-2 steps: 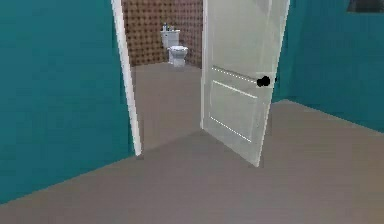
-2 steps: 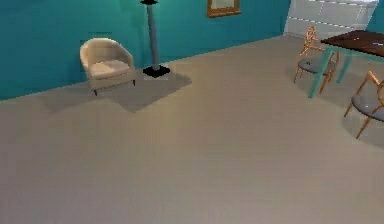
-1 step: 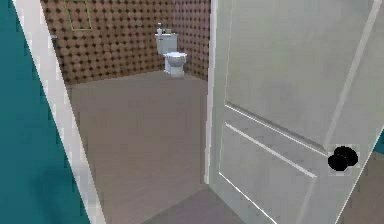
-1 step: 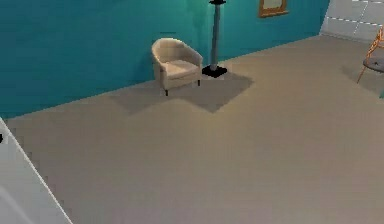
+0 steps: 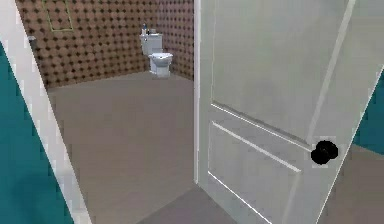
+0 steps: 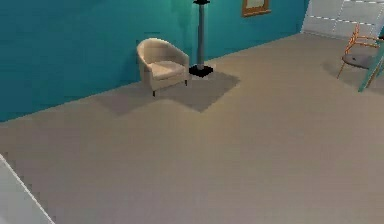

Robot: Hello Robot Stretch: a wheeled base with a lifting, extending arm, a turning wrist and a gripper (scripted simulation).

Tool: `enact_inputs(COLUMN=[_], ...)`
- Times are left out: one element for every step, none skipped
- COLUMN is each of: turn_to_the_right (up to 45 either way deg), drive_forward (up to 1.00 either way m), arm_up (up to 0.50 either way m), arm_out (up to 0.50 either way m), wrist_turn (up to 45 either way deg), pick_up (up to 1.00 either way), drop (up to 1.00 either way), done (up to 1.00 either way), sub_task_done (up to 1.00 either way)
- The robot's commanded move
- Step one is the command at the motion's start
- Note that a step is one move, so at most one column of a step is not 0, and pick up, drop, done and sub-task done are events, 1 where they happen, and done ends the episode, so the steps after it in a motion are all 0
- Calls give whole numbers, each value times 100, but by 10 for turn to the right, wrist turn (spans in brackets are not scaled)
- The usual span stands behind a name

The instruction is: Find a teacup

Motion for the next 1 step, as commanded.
enact_inputs(turn_to_the_right=[0], drive_forward=[55], arm_up=[0], arm_out=[0], wrist_turn=[0], pick_up=[0], drop=[0], done=[0], sub_task_done=[0])
